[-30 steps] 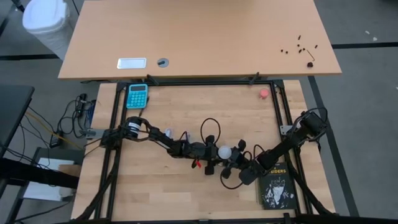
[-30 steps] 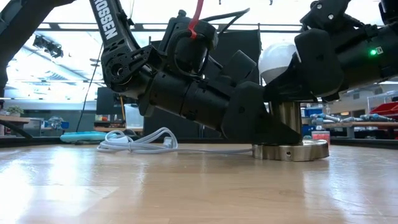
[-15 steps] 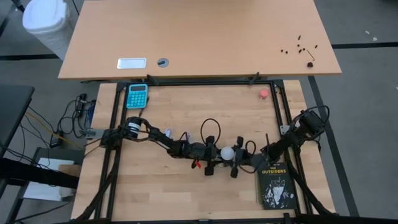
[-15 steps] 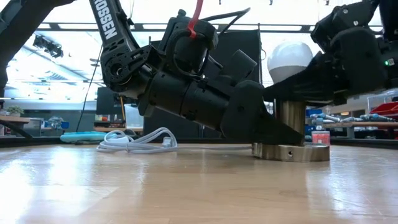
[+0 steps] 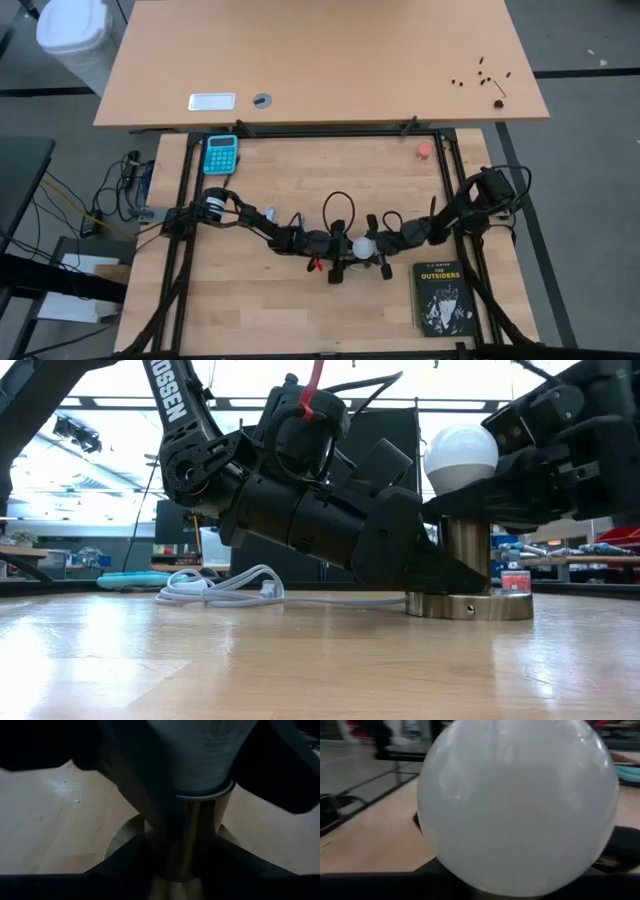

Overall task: Screw lightbulb
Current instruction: Remove the lightbulb from the lamp

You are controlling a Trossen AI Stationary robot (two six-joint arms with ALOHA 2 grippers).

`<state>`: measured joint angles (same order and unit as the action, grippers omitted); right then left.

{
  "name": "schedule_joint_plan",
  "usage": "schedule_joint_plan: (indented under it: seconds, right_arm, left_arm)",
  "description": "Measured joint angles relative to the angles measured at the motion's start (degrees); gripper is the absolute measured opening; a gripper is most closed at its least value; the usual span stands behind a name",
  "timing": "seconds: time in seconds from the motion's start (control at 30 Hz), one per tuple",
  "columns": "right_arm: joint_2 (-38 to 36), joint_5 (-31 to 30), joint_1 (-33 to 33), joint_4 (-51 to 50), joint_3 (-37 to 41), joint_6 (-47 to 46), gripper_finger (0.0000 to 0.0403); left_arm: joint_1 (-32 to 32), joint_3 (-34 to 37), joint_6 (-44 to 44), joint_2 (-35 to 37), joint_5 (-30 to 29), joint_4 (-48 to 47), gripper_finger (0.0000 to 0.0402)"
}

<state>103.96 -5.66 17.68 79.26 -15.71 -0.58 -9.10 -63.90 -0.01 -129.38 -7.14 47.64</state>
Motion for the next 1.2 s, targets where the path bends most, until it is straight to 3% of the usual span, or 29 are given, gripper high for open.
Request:
schedule_joint_plan:
  seconds: [0.33,0.67,0.8,0.9,1.07,1.2]
  right_arm:
    - [0.09,27.47,-11.04,0.31,-0.1,3.35,0.0161]
    - [0.09,46.1,-18.98,-1.83,-2.24,7.27,0.0161]
    - [0.09,41.26,-20.22,-3.47,-2.81,-0.68,0.0178]
    - [0.09,36.55,-20.29,-3.54,-2.68,-7.76,0.023]
    - [0.09,36.55,-19.37,-3.15,-2.71,-10.21,0.0328]
    - [-0.29,36.02,-19.17,-3.05,-1.64,-11.13,0.0377]
  left_arm:
    - [0.04,-0.07,0.72,0.0,0.52,0.46,0.0193]
    - [0.17,-0.15,1.51,0.0,-0.09,1.11,0.0193]
    - [0.33,-0.03,1.5,0.0,-0.24,0.77,0.0193]
    - [0.44,0.09,1.49,-0.02,-0.91,0.64,0.0193]
    - [0.31,0.09,1.36,-0.02,-0.16,0.55,0.0193]
    - [0.31,0.08,1.26,-0.07,0.17,0.43,0.0193]
